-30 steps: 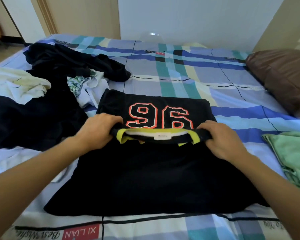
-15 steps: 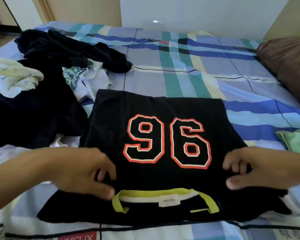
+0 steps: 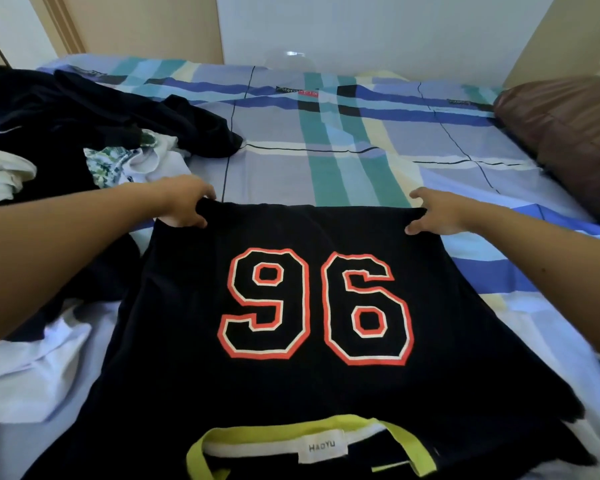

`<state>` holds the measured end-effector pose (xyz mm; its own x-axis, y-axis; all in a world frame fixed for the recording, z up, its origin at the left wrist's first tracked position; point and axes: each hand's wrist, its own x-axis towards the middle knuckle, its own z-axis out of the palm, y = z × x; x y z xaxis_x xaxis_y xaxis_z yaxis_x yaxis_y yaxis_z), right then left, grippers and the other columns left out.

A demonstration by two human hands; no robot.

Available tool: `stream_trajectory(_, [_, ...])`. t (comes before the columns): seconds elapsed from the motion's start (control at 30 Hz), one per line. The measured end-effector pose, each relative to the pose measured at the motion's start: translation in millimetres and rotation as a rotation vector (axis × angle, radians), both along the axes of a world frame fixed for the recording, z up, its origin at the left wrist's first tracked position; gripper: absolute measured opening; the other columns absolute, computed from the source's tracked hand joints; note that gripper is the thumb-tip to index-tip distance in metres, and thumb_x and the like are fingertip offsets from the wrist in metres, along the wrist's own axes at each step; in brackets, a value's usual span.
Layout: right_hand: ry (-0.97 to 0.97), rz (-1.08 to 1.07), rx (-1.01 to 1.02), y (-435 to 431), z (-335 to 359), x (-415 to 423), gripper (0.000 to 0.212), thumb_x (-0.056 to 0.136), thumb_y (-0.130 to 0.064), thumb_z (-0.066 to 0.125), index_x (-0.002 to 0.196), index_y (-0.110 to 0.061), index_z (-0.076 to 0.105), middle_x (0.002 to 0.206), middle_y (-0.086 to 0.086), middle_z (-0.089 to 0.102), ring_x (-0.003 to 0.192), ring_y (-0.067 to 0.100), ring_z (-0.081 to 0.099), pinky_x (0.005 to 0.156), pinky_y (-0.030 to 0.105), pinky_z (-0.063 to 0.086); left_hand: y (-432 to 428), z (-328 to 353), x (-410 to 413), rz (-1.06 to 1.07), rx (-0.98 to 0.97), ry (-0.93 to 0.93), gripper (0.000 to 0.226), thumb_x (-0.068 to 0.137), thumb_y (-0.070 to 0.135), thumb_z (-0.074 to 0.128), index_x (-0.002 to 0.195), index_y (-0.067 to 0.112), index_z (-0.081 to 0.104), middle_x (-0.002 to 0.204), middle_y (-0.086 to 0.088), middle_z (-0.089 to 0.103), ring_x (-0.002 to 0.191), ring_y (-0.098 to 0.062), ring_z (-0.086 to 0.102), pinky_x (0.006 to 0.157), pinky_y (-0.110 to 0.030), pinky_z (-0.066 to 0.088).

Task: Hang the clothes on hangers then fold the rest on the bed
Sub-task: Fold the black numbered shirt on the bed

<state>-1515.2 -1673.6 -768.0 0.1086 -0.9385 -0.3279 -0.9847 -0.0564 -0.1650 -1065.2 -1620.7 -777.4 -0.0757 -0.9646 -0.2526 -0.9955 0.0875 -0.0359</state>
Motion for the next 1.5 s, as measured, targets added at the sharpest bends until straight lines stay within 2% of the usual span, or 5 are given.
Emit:
stream_trajectory(0.23, [-0.208, 0.009, -0.308, 23.7, 30.8, -22.5, 0.006, 0.087, -0.009, 0.072, 0.091, -0.006, 0.068, 0.085, 0.014, 0.065, 0.078, 0.028, 0.058, 0.066, 0.034, 0.040, 38.0, 37.3, 21.3, -0.077, -0.253, 0.191, 0.022, 0.084, 0.023, 0.079, 0.075, 0.012, 0.062, 0.071, -0.004, 0.058, 0.069, -0.027, 0.054, 0.066, -0.039, 0.042])
stream_trajectory(0.63, [-0.669, 0.195, -0.277, 193.2, 78.2, -77.3, 0.049, 0.067, 0.034, 0.066, 0.068, -0.015, 0.062, 0.085, 0.009, 0.068, 0.079, 0.014, 0.061, 0.078, 0.015, 0.047, 207.2, 107.3, 29.1, -0.630, -0.482, 0.165, 0.032, 0.081, 0.052, 0.064, 0.068, 0.030, 0.046, 0.104, 0.009, 0.059, 0.091, -0.020, 0.048, 0.072, -0.040, 0.035])
stream_trajectory(0.9, [-0.479, 0.274, -0.090, 240.4, 24.5, -102.9, 0.060, 0.056, 0.032, 0.068, 0.070, -0.026, 0.058, 0.087, -0.005, 0.061, 0.085, 0.021, 0.060, 0.070, 0.031, 0.049, 292.4, 60.1, 8.2, -0.735, -0.180, 0.192, 0.035, 0.075, 0.018, 0.072, 0.070, 0.023, 0.037, 0.086, 0.012, 0.050, 0.080, -0.014, 0.051, 0.066, -0.033, 0.045])
stream_trajectory(1.27, [-0.332, 0.037, 0.275, 274.9, 53.3, -90.7, 0.034, 0.076, 0.000, 0.073, 0.101, -0.019, 0.062, 0.097, 0.012, 0.064, 0.068, 0.009, 0.061, 0.075, 0.026, 0.049, 314.5, 34.5, -23.1, -0.510, -0.052, 0.227, 0.033, 0.085, 0.065, 0.050, 0.072, 0.035, 0.048, 0.080, 0.019, 0.049, 0.085, -0.001, 0.049, 0.076, -0.019, 0.038])
stream_trajectory(1.5, [-0.544, -0.397, 0.077, 265.7, 33.2, -63.7, 0.081, 0.080, -0.041, 0.082, 0.144, -0.021, 0.036, 0.115, 0.004, 0.063, 0.094, 0.015, 0.065, 0.081, 0.034, 0.049, 275.8, 11.1, -102.4, -0.408, -0.280, 0.386, 0.056, 0.095, 0.068, 0.030, 0.138, 0.037, 0.047, 0.152, 0.014, 0.037, 0.142, -0.011, 0.032, 0.117, -0.029, 0.027])
